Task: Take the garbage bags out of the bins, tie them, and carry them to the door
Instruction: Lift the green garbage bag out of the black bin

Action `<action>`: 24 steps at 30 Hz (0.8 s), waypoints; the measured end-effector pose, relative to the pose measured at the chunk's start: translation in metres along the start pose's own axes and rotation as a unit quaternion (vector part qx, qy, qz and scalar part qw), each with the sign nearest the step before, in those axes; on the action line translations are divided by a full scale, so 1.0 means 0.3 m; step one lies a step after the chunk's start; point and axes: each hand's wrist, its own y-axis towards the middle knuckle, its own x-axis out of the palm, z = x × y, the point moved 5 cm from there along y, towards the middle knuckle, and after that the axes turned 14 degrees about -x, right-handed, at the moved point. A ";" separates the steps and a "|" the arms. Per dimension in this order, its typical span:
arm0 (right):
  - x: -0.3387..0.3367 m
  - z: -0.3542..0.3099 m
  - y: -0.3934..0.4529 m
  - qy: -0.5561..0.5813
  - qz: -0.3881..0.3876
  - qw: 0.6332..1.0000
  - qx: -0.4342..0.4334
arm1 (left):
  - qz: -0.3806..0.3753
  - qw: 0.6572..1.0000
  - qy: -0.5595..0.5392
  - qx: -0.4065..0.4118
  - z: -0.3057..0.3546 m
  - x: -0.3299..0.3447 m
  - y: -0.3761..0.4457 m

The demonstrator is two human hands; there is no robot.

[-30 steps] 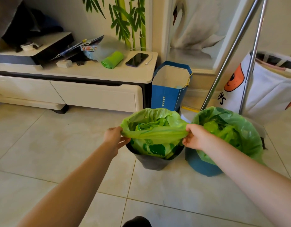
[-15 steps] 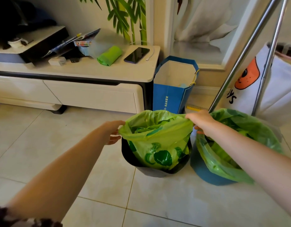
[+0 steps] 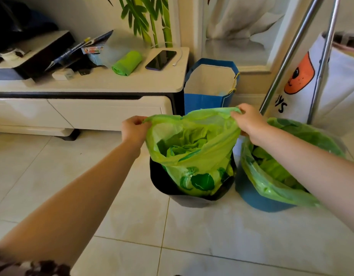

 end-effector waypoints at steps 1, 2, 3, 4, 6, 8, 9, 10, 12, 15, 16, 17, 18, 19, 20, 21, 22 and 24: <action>-0.017 -0.018 -0.024 0.016 0.009 1.000 -0.014 | -0.005 1.000 -0.006 0.015 0.006 -0.013 -0.025; -0.035 -0.033 -0.056 0.019 0.012 0.999 -0.034 | -0.008 1.000 -0.008 0.025 0.000 -0.035 -0.049; -0.059 -0.051 -0.098 0.011 0.010 0.998 -0.055 | -0.008 0.999 -0.011 0.030 -0.011 -0.063 -0.076; -0.077 -0.057 -0.126 0.001 0.006 0.997 -0.073 | -0.001 1.000 -0.012 0.027 -0.030 -0.090 -0.086; -0.117 -0.057 -0.185 -0.022 0.001 0.995 -0.101 | 0.010 1.000 -0.008 0.010 -0.078 -0.148 -0.103; -0.157 -0.050 -0.243 -0.055 0.007 0.992 -0.113 | 0.014 1.000 0.002 -0.015 -0.131 -0.193 -0.117; -0.174 -0.044 -0.265 -0.077 0.010 0.990 -0.114 | 0.016 0.999 0.003 -0.032 -0.157 -0.209 -0.118; -0.184 -0.031 -0.281 -0.099 0.005 0.989 -0.112 | 0.017 0.998 0.001 -0.054 -0.180 -0.222 -0.122; -0.192 -0.003 -0.309 -0.134 -0.022 0.988 -0.080 | 0.008 0.993 -0.005 -0.114 -0.215 -0.236 -0.139; -0.202 0.024 -0.343 -0.149 -0.075 0.986 0.001 | -0.068 0.976 0.029 -0.205 -0.239 -0.228 -0.181; -0.206 0.027 -0.354 -0.140 -0.088 0.986 0.022 | -0.095 0.971 0.049 -0.215 -0.239 -0.220 -0.192; -0.211 0.024 -0.364 -0.120 -0.092 0.988 0.040 | -0.113 0.968 0.069 -0.212 -0.236 -0.211 -0.203; -0.215 0.024 -0.372 -0.099 -0.093 0.989 0.055 | -0.120 0.969 0.085 -0.198 -0.227 -0.203 -0.210; -0.221 0.023 -0.376 -0.088 -0.092 0.990 0.064 | -0.118 0.973 0.095 -0.173 -0.210 -0.193 -0.219; -0.228 0.026 -0.377 -0.087 -0.098 0.989 0.070 | -0.111 0.978 0.102 -0.143 -0.187 -0.181 -0.230; -0.233 0.028 -0.379 -0.082 -0.110 0.988 0.078 | -0.103 0.983 0.101 -0.113 -0.162 -0.168 -0.239; -0.232 0.029 -0.382 -0.061 -0.124 0.986 0.090 | -0.096 0.987 0.090 -0.086 -0.136 -0.158 -0.245; -0.221 0.016 -0.389 0.010 -0.138 0.984 0.117 | -0.098 0.992 0.058 -0.060 -0.089 -0.138 -0.261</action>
